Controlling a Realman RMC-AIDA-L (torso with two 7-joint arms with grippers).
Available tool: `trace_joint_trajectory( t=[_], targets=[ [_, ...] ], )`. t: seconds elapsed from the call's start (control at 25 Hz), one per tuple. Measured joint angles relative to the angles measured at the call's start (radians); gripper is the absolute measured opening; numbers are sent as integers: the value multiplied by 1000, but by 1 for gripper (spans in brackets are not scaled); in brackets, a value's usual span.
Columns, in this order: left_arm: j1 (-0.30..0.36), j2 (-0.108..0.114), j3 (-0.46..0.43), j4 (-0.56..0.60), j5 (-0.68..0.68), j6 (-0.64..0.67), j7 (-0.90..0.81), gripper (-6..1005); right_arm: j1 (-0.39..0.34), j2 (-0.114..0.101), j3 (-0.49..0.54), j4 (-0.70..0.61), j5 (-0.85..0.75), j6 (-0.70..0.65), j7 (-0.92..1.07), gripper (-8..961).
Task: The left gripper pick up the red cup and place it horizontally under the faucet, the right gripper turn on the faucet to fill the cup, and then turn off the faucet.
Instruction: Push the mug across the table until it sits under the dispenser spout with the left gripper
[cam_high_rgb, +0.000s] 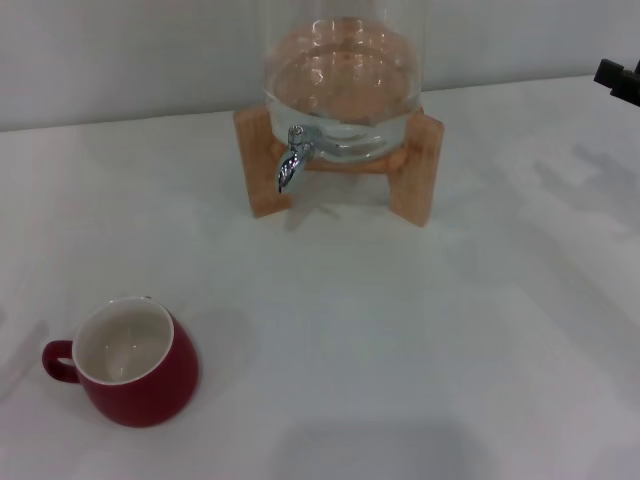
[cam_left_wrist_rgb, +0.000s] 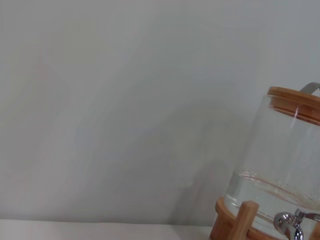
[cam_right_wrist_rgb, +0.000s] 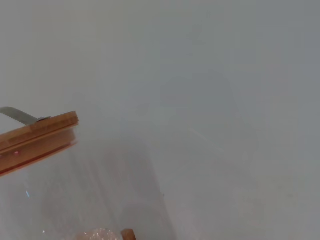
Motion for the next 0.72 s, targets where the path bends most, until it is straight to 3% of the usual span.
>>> trace_joint_trajectory(
  t=[0.72],
  targets=[
    [-1, -5, 3, 0, 0, 0, 79, 652, 4, 0, 0, 0, 0, -2, -1, 780]
  ],
)
